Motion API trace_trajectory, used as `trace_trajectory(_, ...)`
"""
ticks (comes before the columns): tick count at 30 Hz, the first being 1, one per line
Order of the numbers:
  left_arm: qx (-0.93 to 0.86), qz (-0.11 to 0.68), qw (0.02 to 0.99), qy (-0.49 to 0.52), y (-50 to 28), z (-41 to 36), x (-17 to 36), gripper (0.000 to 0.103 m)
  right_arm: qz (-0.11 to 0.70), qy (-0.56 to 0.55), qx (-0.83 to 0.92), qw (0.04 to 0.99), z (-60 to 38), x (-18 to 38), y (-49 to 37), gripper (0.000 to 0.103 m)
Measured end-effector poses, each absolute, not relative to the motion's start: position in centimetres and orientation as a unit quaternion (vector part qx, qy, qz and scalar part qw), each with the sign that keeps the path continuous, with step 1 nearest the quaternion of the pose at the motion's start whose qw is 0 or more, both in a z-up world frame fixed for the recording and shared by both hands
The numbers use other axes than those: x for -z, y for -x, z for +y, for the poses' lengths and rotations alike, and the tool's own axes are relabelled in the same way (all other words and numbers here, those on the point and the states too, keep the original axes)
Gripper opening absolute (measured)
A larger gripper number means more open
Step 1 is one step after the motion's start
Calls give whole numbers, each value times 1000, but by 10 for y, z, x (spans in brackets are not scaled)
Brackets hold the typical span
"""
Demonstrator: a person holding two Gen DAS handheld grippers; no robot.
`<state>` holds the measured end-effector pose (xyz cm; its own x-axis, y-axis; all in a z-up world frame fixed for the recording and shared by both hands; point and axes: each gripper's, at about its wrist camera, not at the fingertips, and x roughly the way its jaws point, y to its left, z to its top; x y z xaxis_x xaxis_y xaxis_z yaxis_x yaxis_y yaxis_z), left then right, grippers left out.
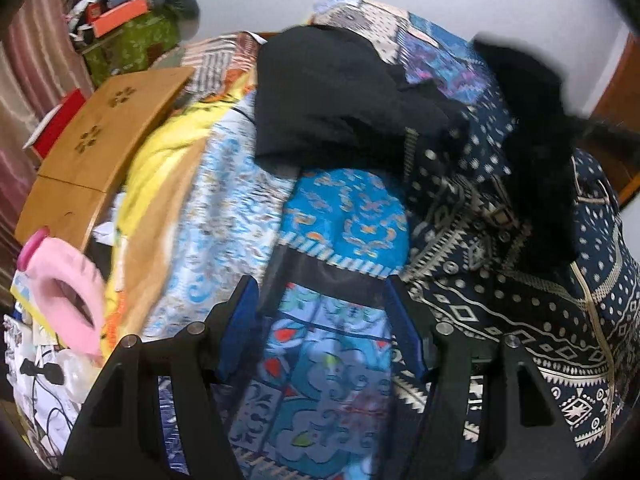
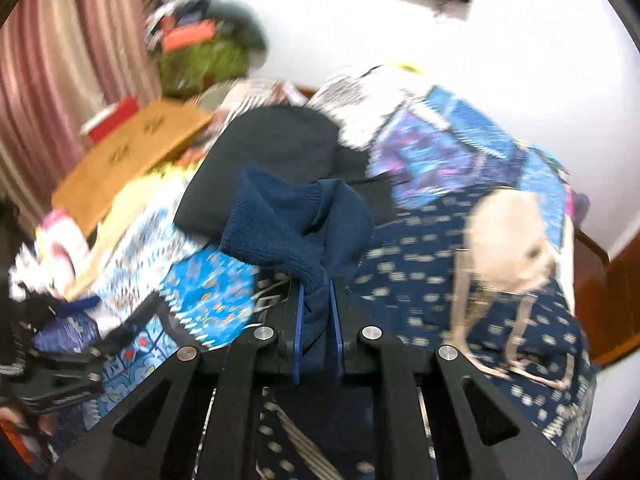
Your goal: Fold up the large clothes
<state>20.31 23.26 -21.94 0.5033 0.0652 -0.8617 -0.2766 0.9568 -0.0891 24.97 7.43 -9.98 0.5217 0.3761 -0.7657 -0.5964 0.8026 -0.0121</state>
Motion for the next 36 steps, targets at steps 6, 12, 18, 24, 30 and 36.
trace_trajectory(6,-59,529,840,105,-229,205,245,67,365,73,-233,898,6,66,-261,10)
trace_trajectory(12,-49,590,800,95,-261,180,289,67,351,36,-178,919,-57,61,-258,10)
trace_trajectory(18,-103,586,799,86,-281,176,300,67,390,13,-126,912,-108,92,-263,7)
trace_trajectory(24,-141,563,811,77,-284,183,289,70,424,-12,-86,902,-151,115,-254,7)
trace_trajectory(30,-152,549,816,98,-271,194,278,74,461,-68,-78,881,-191,133,-251,7)
trace_trajectory(36,-143,569,806,76,-265,178,292,74,501,-159,-94,846,-214,150,-261,49)
